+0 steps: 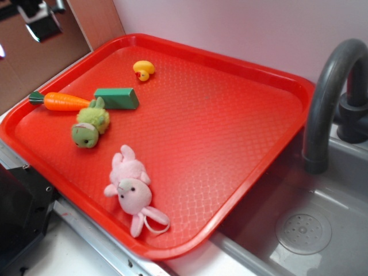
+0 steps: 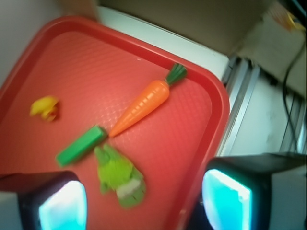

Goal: Grab the carrot.

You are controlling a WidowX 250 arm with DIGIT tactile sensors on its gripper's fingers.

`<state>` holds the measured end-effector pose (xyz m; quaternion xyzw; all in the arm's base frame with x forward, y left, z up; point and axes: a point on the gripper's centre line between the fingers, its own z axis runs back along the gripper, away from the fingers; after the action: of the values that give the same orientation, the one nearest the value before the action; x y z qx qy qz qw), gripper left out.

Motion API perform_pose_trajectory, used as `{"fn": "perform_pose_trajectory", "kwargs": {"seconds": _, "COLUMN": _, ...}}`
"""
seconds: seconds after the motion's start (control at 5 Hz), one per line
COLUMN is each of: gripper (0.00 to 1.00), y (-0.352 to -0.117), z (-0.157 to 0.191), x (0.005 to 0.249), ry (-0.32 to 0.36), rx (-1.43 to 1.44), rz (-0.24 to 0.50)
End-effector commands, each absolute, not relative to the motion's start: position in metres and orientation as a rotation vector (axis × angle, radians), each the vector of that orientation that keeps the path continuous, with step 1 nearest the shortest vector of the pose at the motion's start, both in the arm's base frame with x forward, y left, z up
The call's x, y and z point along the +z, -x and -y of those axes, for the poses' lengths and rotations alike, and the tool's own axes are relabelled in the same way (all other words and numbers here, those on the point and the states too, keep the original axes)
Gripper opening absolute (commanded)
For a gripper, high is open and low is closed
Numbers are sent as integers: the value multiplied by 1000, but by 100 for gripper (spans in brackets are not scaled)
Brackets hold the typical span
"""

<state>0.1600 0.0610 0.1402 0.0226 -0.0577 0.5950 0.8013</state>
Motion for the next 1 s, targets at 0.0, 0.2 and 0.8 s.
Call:
{"fn": "perform_pose_trajectory", "kwargs": {"seconds": 0.0, "gripper": 100, "y": -157, "z": -94, "x": 97, "ry": -198, "rx": 1772, "rz": 138}}
{"fn": "perform_pose_trajectory", "kwargs": {"seconds": 0.2, "gripper": 100, "y": -144, "z": -108, "x": 79, "ry": -247, "rx": 2018, "rz": 117}}
{"fn": "perform_pose_trajectory", "kwargs": {"seconds": 0.8, "gripper": 100, "y": -152, "z": -124, "x": 43, "ry": -331, "rx": 2071, "rz": 158}}
